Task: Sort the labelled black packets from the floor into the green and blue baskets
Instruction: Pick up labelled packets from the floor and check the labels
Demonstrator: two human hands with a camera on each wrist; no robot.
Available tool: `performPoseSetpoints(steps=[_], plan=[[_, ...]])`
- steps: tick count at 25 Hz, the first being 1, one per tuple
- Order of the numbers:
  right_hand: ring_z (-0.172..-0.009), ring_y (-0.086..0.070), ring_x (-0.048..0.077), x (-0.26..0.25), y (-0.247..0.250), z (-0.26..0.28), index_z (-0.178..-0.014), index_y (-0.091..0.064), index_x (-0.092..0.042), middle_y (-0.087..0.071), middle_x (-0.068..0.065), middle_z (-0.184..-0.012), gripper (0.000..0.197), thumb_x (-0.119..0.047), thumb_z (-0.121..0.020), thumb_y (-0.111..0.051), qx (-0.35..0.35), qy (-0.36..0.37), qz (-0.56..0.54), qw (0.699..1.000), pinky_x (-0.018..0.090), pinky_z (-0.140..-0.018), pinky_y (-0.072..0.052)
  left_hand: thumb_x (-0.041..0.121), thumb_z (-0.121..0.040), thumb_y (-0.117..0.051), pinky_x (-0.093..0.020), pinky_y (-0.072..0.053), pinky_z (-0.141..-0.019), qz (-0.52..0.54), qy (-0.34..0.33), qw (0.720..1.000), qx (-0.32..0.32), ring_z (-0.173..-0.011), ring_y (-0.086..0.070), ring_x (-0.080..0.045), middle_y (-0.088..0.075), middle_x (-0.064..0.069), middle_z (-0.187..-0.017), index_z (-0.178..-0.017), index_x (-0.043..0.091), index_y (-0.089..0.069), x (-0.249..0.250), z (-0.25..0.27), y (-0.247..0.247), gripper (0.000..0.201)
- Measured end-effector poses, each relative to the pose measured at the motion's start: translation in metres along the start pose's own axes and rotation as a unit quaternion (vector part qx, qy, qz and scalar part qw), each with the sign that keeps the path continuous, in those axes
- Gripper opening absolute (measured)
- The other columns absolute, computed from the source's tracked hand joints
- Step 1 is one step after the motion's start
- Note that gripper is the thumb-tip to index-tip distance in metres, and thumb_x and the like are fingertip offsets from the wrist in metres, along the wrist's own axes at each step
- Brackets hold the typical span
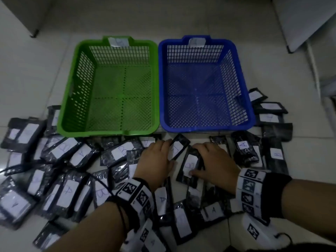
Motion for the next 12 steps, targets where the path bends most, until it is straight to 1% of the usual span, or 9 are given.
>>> performPoseSetpoints(steps=[2,4,5,6,7,8,9,10,12], plan=[[-0.122,-0.042,0.022,0.0,-0.002,-0.002,-0.14,-0.033,-0.028,-0.047,0.001,-0.13,0.087,-0.063,-0.068,-0.068,0.019,-0.022,0.002,1.0,0.035,-0.099,-0.04,0.042,-0.089,-0.053,-0.037,-0.035,-0.099,-0.058,0.022,0.998,-0.012,-0.124,-0.04,-0.023,-0.042,0.0,-0.138,-0.145,0.022,-0.023,-0.001,-0.004,-0.004,0.067],[-0.122,-0.041,0.022,-0.003,-0.003,-0.005,-0.143,-0.029,-0.028,-0.047,0.001,-0.128,0.094,-0.061,-0.066,-0.072,0.024,-0.023,0.015,0.999,0.035,-0.1,-0.037,0.044,-0.087,-0.054,-0.038,-0.033,-0.1,-0.087,0.03,0.996,-0.012,-0.126,-0.038,-0.024,-0.042,0.0,-0.138,-0.146,0.023,-0.021,-0.005,-0.009,-0.005,0.071],[-0.122,-0.04,0.023,-0.004,-0.002,-0.008,-0.144,-0.027,-0.028,-0.046,0.002,-0.128,0.096,-0.057,-0.066,-0.074,0.02,-0.026,-0.001,0.999,0.034,-0.1,-0.037,0.046,-0.085,-0.056,-0.038,-0.033,-0.1,-0.089,0.036,0.995,-0.019,-0.126,-0.038,-0.024,-0.043,0.0,-0.136,-0.144,0.024,-0.024,-0.006,-0.01,-0.004,0.071],[-0.124,-0.04,0.023,-0.005,-0.002,-0.01,-0.145,-0.025,-0.026,-0.046,0.004,-0.13,0.096,-0.051,-0.068,-0.076,0.017,-0.031,-0.038,0.999,0.033,-0.102,-0.037,0.047,-0.082,-0.059,-0.038,-0.034,-0.099,-0.087,0.038,0.995,-0.024,-0.124,-0.04,-0.025,-0.046,0.0,-0.133,-0.142,0.024,-0.029,-0.008,-0.01,-0.006,0.07],[-0.126,-0.04,0.024,-0.006,0.001,-0.012,-0.146,-0.026,-0.023,-0.044,0.006,-0.133,0.092,-0.043,-0.072,-0.077,0.013,-0.04,-0.091,0.995,0.032,-0.104,-0.036,0.047,-0.081,-0.06,-0.038,-0.036,-0.096,-0.078,0.041,0.996,-0.026,-0.12,-0.043,-0.025,-0.048,-0.001,-0.128,-0.136,0.024,-0.038,-0.009,-0.009,-0.004,0.064],[-0.127,-0.041,0.024,-0.005,0.002,-0.014,-0.145,-0.029,-0.019,-0.043,0.008,-0.136,0.086,-0.035,-0.076,-0.076,0.007,-0.051,-0.136,0.989,0.03,-0.104,-0.036,0.046,-0.08,-0.06,-0.037,-0.04,-0.092,-0.05,0.043,0.998,-0.024,-0.115,-0.048,-0.025,-0.05,-0.001,-0.122,-0.128,0.024,-0.047,-0.011,-0.008,-0.002,0.054],[-0.126,-0.044,0.024,-0.006,0.004,-0.016,-0.143,-0.035,-0.017,-0.045,0.01,-0.136,0.076,-0.029,-0.079,-0.074,0.006,-0.058,-0.166,0.984,0.027,-0.102,-0.037,0.045,-0.081,-0.059,-0.035,-0.045,-0.086,-0.011,0.048,0.999,-0.017,-0.108,-0.053,-0.024,-0.052,-0.002,-0.115,-0.118,0.023,-0.054,-0.014,-0.006,0.003,0.043],[-0.123,-0.048,0.024,-0.009,0.007,-0.017,-0.138,-0.043,-0.014,-0.049,0.011,-0.132,0.064,-0.025,-0.082,-0.072,0.009,-0.057,-0.183,0.981,0.025,-0.097,-0.039,0.045,-0.083,-0.058,-0.034,-0.048,-0.081,0.028,0.054,0.998,-0.012,-0.1,-0.057,-0.023,-0.052,-0.001,-0.108,-0.109,0.023,-0.058,-0.018,-0.002,0.01,0.035],[-0.108,-0.059,0.021,-0.018,0.016,-0.016,-0.123,-0.059,-0.013,-0.061,0.007,-0.114,0.04,-0.019,-0.085,-0.068,0.021,-0.038,-0.224,0.974,0.023,-0.084,-0.043,0.046,-0.082,-0.059,-0.032,-0.049,-0.074,0.095,0.04,0.995,-0.009,-0.088,-0.059,-0.02,-0.055,0.001,-0.094,-0.094,0.022,-0.058,-0.026,0.004,0.031,0.027]])
Point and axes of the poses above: each hand's wrist, its own z-axis away from the middle knuckle, its own y-axis out of the back of the hand, x = y × z, the point moved 5 cm from there along -z, towards the middle knuckle
